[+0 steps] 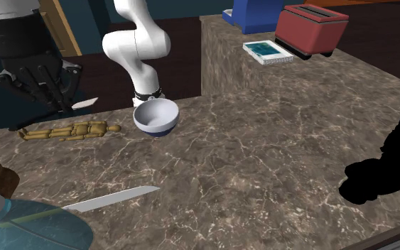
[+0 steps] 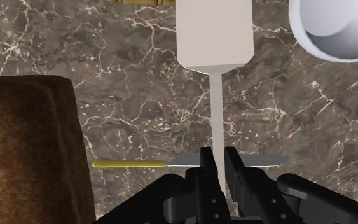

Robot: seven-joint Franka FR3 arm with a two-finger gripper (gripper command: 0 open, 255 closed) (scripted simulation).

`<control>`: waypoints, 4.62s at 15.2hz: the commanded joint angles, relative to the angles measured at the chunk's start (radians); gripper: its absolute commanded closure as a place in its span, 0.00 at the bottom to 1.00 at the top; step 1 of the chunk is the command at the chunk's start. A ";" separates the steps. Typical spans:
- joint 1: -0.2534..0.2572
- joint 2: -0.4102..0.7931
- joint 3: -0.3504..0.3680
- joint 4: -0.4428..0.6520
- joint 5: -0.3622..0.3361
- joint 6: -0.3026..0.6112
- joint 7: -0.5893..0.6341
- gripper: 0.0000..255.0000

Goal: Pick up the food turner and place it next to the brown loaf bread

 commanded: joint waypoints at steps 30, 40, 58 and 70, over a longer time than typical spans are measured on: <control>-0.278 0.479 -0.599 0.484 0.207 -0.087 -0.935 1.00; -0.283 0.493 -0.589 0.362 0.222 0.043 -0.952 1.00; -0.305 0.588 -0.566 0.208 0.318 0.257 -1.026 1.00; -0.327 0.651 -0.541 0.165 0.383 0.342 -1.073 1.00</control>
